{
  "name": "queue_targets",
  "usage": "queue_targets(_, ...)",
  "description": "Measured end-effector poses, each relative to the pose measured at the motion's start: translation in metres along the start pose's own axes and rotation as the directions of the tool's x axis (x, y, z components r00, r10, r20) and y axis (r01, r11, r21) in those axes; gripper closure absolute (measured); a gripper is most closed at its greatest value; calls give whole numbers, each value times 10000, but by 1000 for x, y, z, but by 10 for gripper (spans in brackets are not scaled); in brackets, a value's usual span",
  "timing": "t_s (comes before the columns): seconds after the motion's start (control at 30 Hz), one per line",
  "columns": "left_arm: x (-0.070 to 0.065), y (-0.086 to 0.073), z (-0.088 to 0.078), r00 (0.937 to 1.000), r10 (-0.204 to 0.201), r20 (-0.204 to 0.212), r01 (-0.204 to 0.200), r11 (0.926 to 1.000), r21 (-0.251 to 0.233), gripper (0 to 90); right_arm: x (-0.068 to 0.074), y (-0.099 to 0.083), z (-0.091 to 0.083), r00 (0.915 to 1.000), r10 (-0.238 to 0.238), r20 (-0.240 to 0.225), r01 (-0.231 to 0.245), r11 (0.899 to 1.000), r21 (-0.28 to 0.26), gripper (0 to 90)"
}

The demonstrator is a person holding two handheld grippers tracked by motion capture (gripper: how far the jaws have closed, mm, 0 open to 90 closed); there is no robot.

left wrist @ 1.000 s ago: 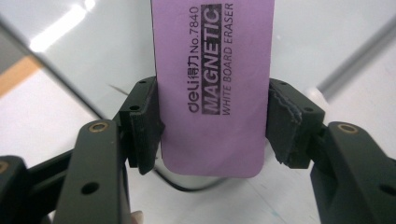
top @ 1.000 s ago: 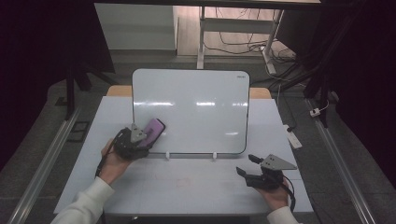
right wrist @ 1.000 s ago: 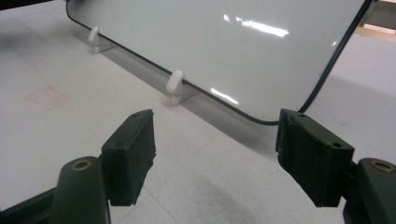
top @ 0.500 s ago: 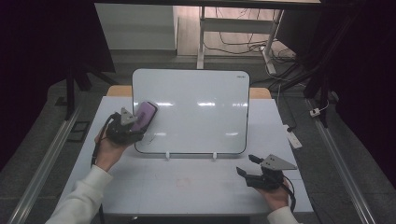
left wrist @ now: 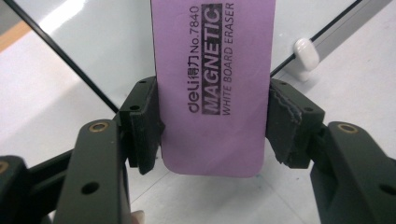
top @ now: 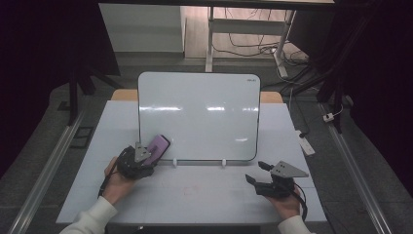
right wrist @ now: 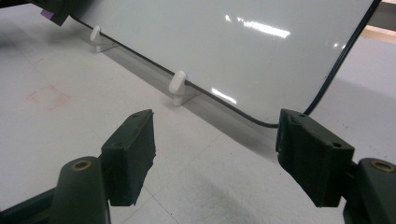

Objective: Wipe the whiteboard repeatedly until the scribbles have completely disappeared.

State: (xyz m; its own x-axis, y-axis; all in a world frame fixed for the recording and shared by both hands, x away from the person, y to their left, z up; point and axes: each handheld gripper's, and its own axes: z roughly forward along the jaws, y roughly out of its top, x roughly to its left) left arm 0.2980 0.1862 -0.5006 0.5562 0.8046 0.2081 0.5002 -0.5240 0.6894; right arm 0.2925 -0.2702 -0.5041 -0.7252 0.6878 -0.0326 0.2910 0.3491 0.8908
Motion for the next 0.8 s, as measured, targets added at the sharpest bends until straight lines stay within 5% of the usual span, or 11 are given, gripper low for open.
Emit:
queue_targets(0.2, -7, 15, 6, 9986, 108, 520, -105, 9999, -62, 411, -2, -1, 1, 10000, 50, 4, -50, 10000, 17, 279)
queue_targets(0.4, -17, 28, 10, 9969, 560, 549, -556, 9984, -81, 410, -2, -1, -1, 10000, 54, 19, -54, 10000, -7, 279)
queue_targets(0.5, -6, 30, 6, 9987, 273, 428, -261, 9993, -282, 410, -3, -2, -1, 10000, 65, 42, -65, 10000, -9, 279)
queue_targets(0.6, 16, 37, -3, 9996, -187, -191, 174, 9977, -657, 410, -2, -1, -1, 10000, 70, 36, -70, 10000, -31, 279)
queue_targets(0.8, 54, 58, -14, 9911, -1290, -320, 1243, 9850, -1199, 410, 0, -1, 0, 10000, 51, -69, -51, 10000, 3, 278)
